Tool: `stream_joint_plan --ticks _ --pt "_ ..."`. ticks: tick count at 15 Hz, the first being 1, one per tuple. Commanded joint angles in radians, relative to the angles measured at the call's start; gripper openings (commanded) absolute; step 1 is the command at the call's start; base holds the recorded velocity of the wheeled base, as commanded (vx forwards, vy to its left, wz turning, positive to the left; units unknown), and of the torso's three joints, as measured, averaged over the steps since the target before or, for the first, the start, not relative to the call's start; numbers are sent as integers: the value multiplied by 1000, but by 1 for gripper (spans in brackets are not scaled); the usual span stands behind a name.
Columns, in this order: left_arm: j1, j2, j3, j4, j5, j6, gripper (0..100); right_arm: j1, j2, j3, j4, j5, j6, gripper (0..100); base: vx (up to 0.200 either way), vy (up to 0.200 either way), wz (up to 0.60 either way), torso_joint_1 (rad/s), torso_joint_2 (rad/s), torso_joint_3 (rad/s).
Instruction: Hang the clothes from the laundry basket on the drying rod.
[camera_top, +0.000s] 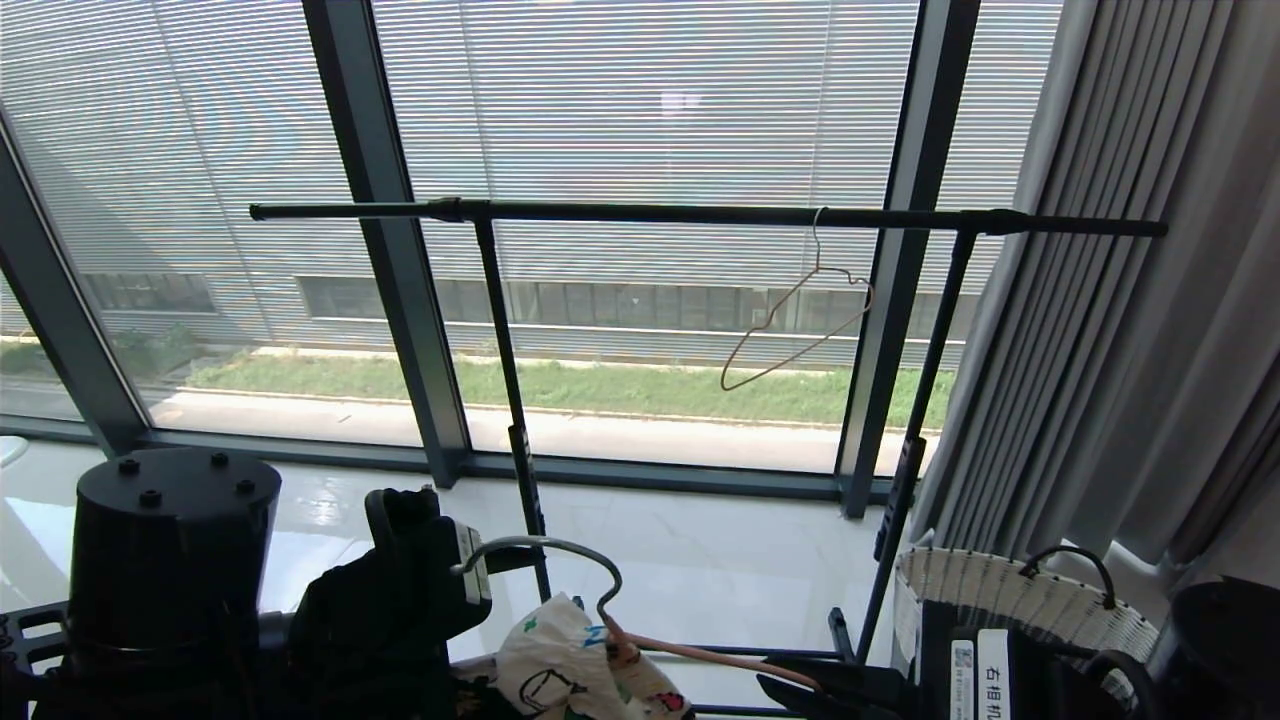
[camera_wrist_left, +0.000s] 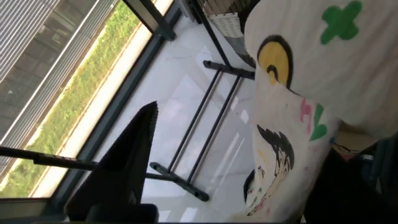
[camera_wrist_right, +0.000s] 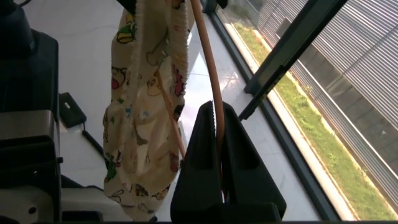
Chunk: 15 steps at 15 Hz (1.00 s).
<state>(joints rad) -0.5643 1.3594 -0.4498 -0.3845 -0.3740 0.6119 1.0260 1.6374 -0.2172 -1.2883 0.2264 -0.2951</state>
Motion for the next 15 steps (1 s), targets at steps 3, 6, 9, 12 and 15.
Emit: stream_joint_plan --ticks 3,6,9,12,15 --pt "-3 24 0 -2 0 0 0 2 -2 -8 0 -1 -7 0 0 0 0 0 0 0" --pt "-2 20 6 -2 0 0 0 0 4 -2 0 -2 -33 100 0 0 0 0 0 0" --pt "1 18 6 -7 4 -3 0 -9 4 -1 0 -44 -36 100 0 0 0 0 0 0" --pt "30 6 14 -10 66 -8 0 -60 -1 -2 0 -108 -35 100 0 0 0 0 0 0" --pt "96 20 -15 -10 98 -173 0 -76 -1 -7 0 -108 -35 100 0 0 0 0 0 0"
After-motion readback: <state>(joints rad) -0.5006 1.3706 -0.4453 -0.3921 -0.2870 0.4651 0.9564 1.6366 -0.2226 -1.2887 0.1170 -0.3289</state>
